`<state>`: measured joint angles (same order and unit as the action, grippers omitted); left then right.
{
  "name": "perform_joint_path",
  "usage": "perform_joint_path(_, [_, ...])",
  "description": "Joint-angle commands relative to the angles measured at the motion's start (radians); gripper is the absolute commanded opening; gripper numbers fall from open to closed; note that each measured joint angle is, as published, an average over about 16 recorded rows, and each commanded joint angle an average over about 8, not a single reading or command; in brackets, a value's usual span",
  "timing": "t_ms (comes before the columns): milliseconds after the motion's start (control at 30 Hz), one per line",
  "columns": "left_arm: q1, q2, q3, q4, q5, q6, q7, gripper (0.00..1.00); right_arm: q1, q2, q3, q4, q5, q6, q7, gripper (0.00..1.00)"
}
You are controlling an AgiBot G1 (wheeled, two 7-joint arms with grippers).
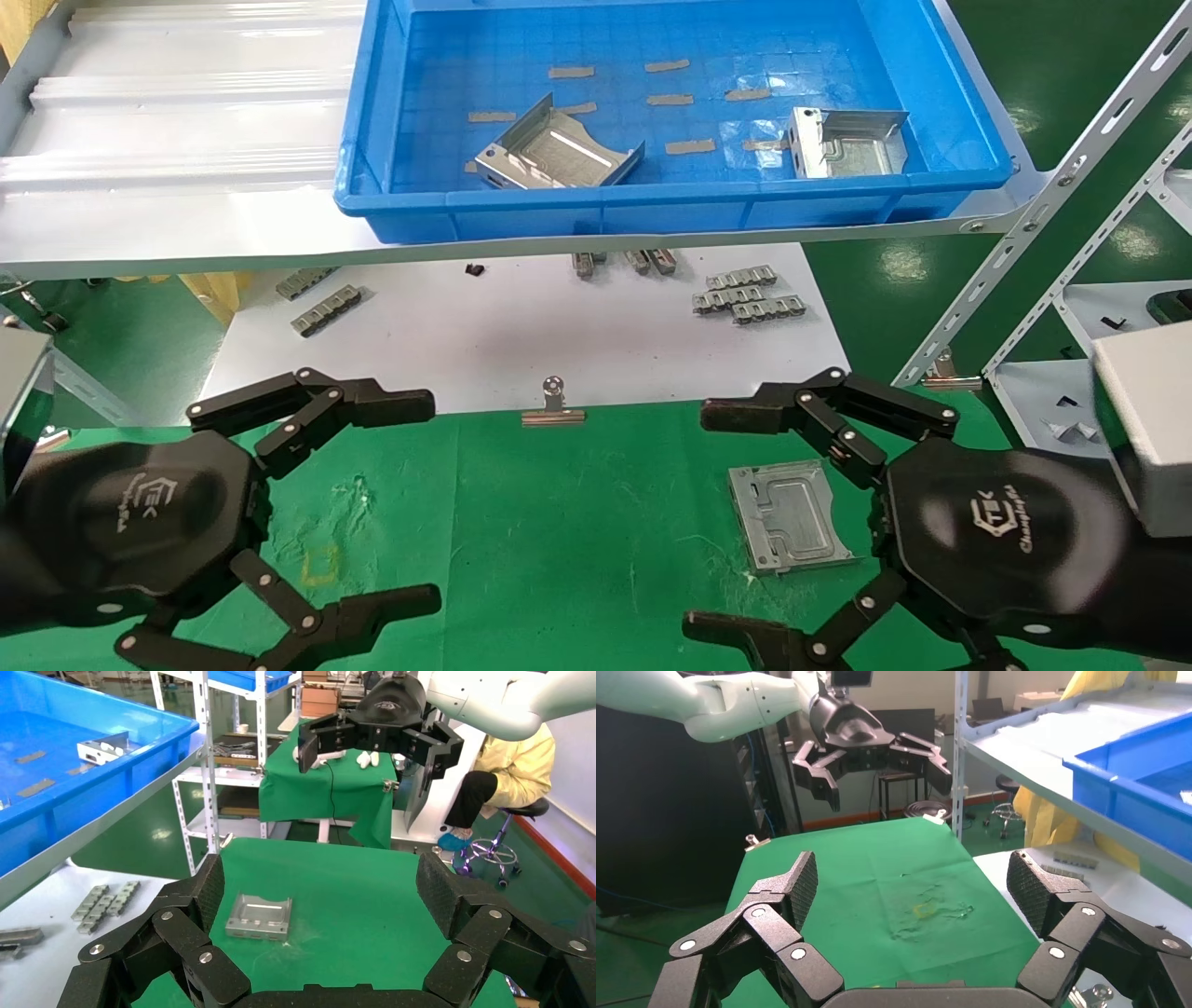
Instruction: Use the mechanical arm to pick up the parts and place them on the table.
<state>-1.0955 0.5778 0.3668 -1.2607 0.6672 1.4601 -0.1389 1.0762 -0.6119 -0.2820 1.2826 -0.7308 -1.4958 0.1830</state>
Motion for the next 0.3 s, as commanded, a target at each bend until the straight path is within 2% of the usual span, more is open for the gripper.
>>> perform_joint_path(33, [0.0,0.0,0.0,0.0,0.0,0.0,0.0,1.0,-0.016,0.004,0.024,0.014,0.008,-0.001,0.012,1.0])
perform_joint_path(300, [0.0,0.0,0.0,0.0,0.0,0.0,0.0,1.0,-0.017,0.005,0.025,0.015,0.01,-0.001,0.012,1.0])
